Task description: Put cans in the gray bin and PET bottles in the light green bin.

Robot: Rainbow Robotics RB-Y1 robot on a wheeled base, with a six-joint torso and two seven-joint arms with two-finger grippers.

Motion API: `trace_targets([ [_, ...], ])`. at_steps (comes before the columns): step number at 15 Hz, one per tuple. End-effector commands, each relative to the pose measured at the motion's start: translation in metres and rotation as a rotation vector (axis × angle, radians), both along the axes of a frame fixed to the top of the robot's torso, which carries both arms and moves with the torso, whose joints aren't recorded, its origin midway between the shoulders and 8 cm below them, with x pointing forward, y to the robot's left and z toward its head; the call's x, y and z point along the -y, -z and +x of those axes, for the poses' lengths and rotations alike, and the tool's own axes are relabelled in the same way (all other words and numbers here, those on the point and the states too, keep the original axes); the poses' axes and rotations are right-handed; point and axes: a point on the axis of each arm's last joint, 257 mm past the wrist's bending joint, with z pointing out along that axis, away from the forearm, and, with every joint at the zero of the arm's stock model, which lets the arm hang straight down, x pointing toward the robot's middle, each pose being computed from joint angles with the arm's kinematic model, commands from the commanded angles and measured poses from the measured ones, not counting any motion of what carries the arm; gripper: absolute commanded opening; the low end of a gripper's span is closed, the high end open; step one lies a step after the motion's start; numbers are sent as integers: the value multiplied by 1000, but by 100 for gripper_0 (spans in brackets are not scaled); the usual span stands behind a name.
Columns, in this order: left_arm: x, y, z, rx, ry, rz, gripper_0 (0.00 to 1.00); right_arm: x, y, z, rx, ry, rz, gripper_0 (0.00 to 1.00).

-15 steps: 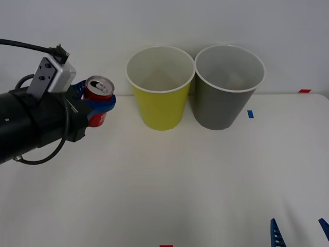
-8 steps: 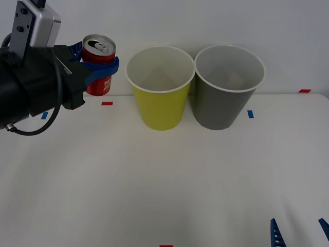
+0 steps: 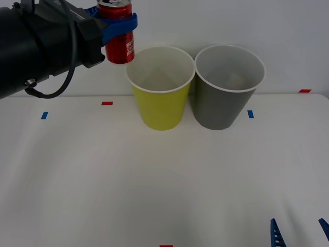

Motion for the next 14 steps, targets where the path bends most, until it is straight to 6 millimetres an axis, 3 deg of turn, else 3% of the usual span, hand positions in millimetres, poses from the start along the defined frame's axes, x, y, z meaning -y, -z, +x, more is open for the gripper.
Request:
trace_targets([
  [1, 26, -14, 18, 24, 46, -58, 0, 0, 0, 0, 0, 0, 0, 100],
  [8, 87, -33, 54, 61, 122, -95, 0, 0, 0, 0, 0, 0, 0, 100],
  [14, 130, -30, 83, 93, 149, -133, 0, 0, 0, 0, 0, 0, 0, 100],
])
